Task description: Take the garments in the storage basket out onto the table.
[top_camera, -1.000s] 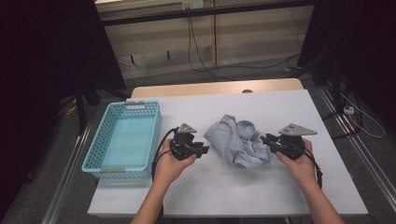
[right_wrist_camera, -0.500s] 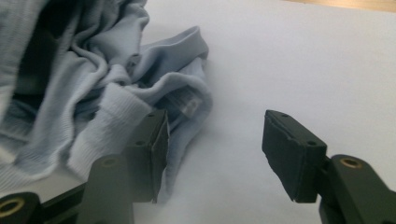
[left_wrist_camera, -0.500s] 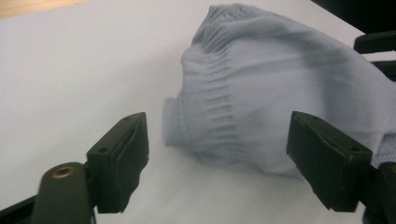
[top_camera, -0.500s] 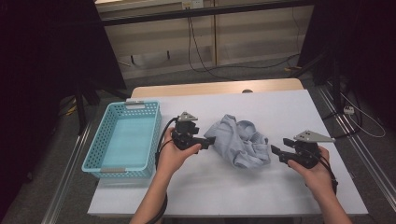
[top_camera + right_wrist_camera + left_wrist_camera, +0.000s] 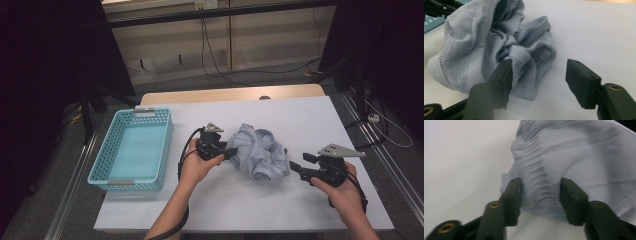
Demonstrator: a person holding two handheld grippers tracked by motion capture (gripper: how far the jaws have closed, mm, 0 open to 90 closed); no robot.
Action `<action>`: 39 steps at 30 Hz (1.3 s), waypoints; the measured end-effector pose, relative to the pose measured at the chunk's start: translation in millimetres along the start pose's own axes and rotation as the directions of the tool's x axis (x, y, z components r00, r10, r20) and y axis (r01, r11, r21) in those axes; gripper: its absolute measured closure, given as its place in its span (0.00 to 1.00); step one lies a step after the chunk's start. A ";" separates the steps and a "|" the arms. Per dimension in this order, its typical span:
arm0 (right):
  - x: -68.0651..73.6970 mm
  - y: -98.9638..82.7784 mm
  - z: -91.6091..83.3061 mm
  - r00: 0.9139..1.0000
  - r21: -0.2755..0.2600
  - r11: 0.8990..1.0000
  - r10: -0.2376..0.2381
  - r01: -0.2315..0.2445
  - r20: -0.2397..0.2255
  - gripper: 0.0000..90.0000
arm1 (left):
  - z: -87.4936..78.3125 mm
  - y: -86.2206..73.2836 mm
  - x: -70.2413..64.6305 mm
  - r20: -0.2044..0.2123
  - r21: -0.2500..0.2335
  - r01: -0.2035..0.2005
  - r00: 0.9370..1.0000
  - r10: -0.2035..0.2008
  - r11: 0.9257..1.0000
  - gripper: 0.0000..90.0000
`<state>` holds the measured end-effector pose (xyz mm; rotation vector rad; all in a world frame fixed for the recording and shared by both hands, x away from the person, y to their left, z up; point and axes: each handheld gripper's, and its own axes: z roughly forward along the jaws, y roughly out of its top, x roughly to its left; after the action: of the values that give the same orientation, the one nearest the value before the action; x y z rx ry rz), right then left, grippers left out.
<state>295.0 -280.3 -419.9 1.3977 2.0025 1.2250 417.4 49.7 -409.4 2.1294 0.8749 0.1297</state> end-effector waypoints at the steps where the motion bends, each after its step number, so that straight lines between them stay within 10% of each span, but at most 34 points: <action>1: 1.9 0.9 0.7 1.000 -0.001 1.000 -0.007 0.007 -0.006 0.43 | -0.7 -0.4 0.3 0.000 0.000 0.002 1.000 -0.002 1.000 0.66; 13: 27.8 10.5 14.9 0.995 -0.001 0.999 -0.047 0.047 -0.087 0.48 | -10.1 -12.1 2.4 -0.011 0.093 0.003 1.000 -0.002 0.996 0.90; 23: 30.9 -3.6 49.7 0.995 0.135 0.988 -0.061 0.071 -0.075 0.50 | -17.2 -25.8 4.7 0.038 0.120 0.043 0.998 -0.048 0.992 0.97; 30: 25.3 -5.1 60.0 0.991 0.141 0.986 -0.069 0.085 -0.113 0.86 | -22.5 -30.4 6.1 0.029 0.125 0.050 0.998 -0.054 0.991 0.97; 39: 20.3 8.6 77.9 0.993 0.086 0.990 -0.102 0.108 -0.063 0.91 | -21.1 -31.9 1.6 0.056 0.151 0.047 0.997 -0.056 0.987 0.99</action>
<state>348.2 -227.9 -451.2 1.2922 2.1665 1.1562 393.5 78.1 -418.6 2.2347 0.9284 -0.0271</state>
